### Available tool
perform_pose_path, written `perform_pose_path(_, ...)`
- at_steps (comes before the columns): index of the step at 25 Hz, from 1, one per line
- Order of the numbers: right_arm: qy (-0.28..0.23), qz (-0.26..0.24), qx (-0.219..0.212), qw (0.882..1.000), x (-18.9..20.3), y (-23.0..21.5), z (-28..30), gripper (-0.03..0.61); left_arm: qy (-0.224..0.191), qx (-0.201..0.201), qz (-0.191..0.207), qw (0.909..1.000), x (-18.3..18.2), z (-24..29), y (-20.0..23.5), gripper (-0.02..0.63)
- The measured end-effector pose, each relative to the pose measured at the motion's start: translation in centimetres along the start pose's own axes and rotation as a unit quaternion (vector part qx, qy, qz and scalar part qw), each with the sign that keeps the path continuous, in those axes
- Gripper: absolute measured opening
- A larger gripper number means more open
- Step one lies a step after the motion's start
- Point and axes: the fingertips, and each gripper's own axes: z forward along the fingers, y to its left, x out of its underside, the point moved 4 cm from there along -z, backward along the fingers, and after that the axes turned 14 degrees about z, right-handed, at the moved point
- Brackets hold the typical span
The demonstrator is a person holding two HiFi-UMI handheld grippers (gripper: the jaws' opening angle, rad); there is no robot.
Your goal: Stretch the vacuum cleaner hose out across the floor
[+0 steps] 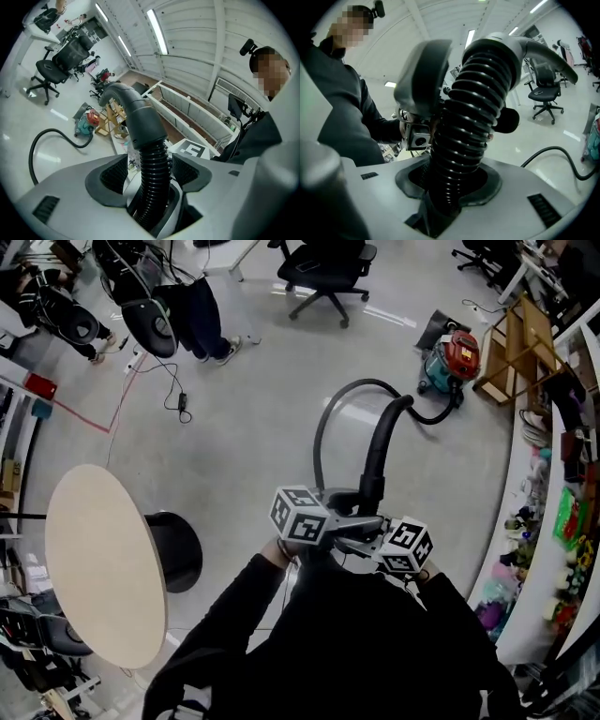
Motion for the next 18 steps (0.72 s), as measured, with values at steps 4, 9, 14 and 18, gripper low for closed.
perform_pose_path(4,0.028,-0.047,0.004,0.999,5.2,1.8,-4.1,0.153,0.044,-0.024,0.037,0.9981,2.2,4.8,-4.7,0.301)
perform_pose_path(9,0.079,-0.09,-0.005,0.993,15.2,5.5,-10.1,0.153,0.062,-0.033,0.025,0.9972,5.6,13.3,-12.5,0.276)
perform_pose_path(14,0.068,-0.081,-0.03,0.994,21.9,8.1,-14.3,0.153,0.045,-0.047,0.004,0.9979,9.6,18.3,-18.5,0.229)
perform_pose_path(18,0.015,-0.095,-0.043,0.994,22.6,11.0,-16.2,0.155,-0.027,-0.036,0.022,0.9988,7.9,16.4,-22.9,0.224)
